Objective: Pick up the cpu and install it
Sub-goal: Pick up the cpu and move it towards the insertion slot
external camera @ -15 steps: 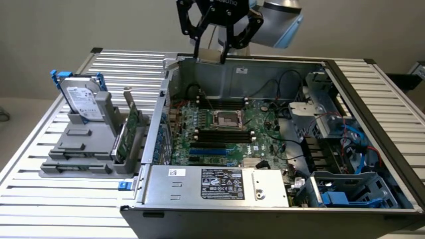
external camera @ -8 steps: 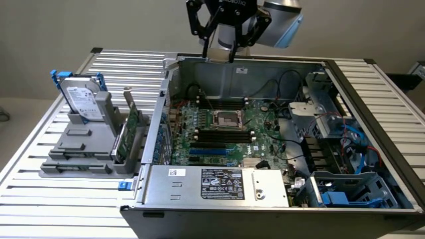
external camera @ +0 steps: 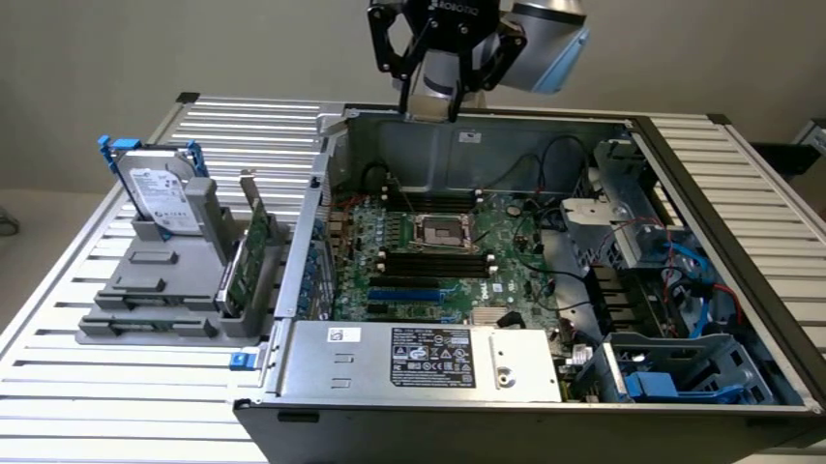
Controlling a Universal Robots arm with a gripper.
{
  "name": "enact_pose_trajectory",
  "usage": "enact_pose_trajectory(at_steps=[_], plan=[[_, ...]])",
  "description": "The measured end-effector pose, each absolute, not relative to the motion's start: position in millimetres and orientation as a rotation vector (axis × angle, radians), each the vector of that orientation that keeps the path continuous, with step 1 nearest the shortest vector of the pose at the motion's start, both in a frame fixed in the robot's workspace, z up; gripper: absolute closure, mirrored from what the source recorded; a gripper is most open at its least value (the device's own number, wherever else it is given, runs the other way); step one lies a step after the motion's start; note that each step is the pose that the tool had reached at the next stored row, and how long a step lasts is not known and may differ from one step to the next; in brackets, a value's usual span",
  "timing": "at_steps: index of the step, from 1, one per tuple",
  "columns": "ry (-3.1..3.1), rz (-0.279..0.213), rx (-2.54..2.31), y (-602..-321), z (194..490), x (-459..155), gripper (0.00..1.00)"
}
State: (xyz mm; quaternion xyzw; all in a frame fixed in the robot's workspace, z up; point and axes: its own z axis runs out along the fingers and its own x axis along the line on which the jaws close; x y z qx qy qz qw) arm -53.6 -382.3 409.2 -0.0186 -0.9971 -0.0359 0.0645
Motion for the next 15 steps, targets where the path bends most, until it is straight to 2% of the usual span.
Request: enact_pose_trajectory(at_steps=[10, 15], plan=[[-3.024, -0.064, -0.034, -368, 397, -48, 0.45], [-3.029, -0.060, -0.033, -362, 391, -36, 0.45]])
